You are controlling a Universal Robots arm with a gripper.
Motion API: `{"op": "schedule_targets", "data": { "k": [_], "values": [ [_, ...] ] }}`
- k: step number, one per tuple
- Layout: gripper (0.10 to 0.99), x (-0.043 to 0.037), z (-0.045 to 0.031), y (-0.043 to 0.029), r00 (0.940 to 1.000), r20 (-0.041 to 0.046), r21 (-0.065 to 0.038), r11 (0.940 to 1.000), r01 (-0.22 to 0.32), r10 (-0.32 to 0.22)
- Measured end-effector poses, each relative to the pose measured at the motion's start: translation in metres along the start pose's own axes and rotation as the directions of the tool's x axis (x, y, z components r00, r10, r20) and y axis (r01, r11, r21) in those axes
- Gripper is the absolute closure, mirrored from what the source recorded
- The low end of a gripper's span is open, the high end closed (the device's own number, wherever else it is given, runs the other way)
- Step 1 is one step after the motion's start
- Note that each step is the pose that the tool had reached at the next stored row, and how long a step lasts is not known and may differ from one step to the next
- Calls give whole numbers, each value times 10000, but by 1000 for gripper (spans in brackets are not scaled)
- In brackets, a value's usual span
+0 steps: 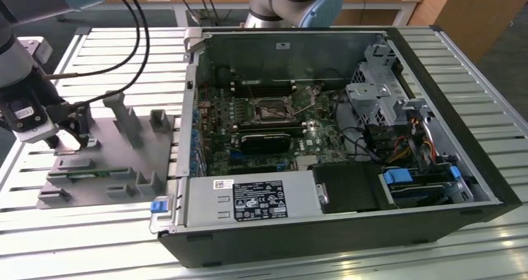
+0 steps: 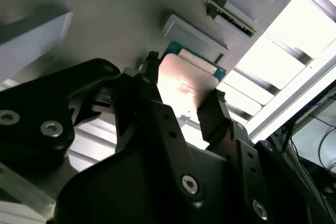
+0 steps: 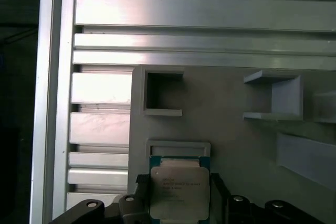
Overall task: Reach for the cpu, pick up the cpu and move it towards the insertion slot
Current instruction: 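Pick up the cpu and move it towards the insertion slot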
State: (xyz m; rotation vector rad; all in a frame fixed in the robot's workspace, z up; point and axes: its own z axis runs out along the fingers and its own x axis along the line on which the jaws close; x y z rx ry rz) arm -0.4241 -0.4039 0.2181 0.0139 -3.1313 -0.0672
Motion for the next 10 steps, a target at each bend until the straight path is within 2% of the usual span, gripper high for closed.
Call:
{"op": "schedule_targets", "data": {
  "k": [5,10],
  "values": [
    [545,2,-132,5,10000,-1,-3,10000,1,-1],
    [545,2,-225,9,10000,1,-9,10000,0,0]
  ]
}}
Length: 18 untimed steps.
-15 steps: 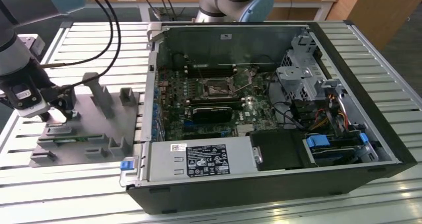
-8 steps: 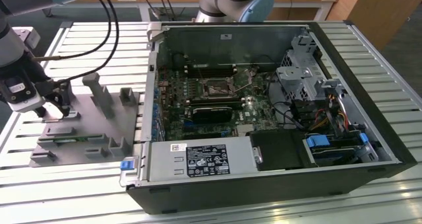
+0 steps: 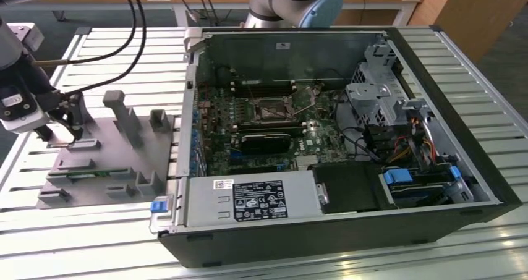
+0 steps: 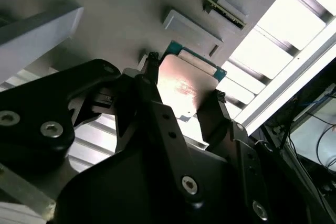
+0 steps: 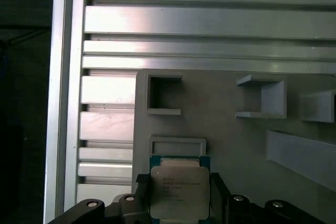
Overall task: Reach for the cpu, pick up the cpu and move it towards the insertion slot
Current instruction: 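Pick up the cpu and move it towards the insertion slot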
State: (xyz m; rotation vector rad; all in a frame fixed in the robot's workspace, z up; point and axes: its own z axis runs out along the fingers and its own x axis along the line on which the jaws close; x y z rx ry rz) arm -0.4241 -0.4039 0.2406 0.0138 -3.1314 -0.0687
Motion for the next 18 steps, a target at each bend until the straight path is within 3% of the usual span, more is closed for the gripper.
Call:
{"op": "schedule_targets", "data": {
  "k": [8,18],
  "values": [
    [545,1,-115,5,10000,-1,0,10000,0,0],
    [545,2,-174,8,10000,0,0,10000,1,-1]
  ]
}}
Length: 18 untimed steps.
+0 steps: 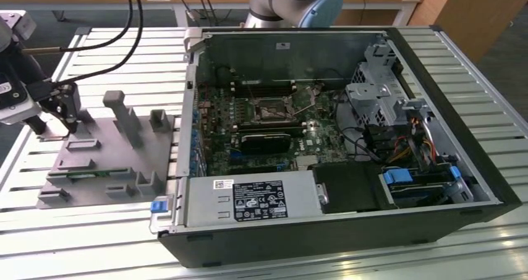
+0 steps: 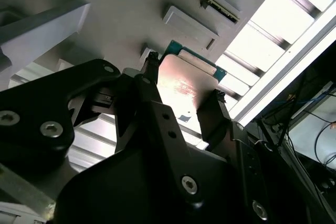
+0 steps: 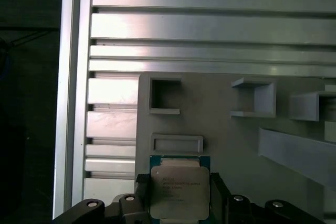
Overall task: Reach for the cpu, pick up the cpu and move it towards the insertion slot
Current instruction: 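Pick up the cpu and move it towards the insertion slot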
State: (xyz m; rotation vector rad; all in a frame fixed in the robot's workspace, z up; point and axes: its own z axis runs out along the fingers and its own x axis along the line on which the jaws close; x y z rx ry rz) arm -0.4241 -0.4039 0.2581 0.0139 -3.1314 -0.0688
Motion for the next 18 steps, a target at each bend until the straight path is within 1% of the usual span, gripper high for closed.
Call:
{"op": "schedule_targets", "data": {
  "k": [18],
  "values": [
    [545,1,-99,4,10000,-1,0,10000,0,0]
  ]
}}
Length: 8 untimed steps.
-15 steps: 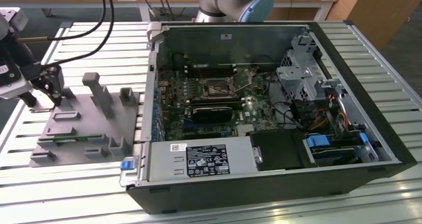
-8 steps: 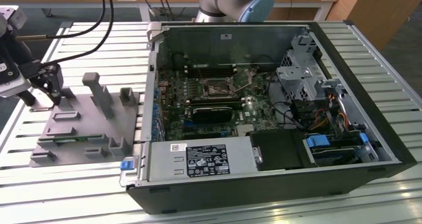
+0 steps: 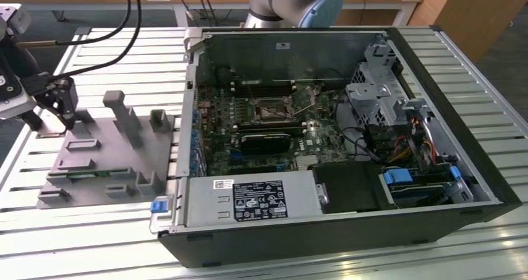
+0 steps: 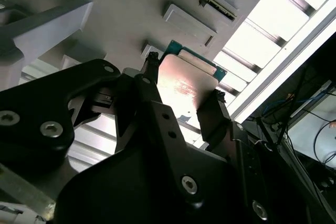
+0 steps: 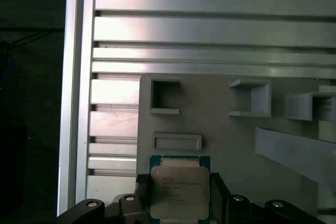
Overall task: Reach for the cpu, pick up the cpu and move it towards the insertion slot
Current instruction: 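Pick up the cpu and move it towards the insertion slot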
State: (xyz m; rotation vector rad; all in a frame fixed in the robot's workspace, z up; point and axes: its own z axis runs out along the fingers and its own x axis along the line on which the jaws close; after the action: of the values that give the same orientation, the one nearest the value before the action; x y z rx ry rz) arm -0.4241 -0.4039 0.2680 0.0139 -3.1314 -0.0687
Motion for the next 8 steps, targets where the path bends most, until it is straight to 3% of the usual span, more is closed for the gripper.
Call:
{"op": "schedule_targets", "data": {
  "k": [8],
  "values": [
    [545,0,-97,4,10000,0,0,10000,0,0]
  ]
}}
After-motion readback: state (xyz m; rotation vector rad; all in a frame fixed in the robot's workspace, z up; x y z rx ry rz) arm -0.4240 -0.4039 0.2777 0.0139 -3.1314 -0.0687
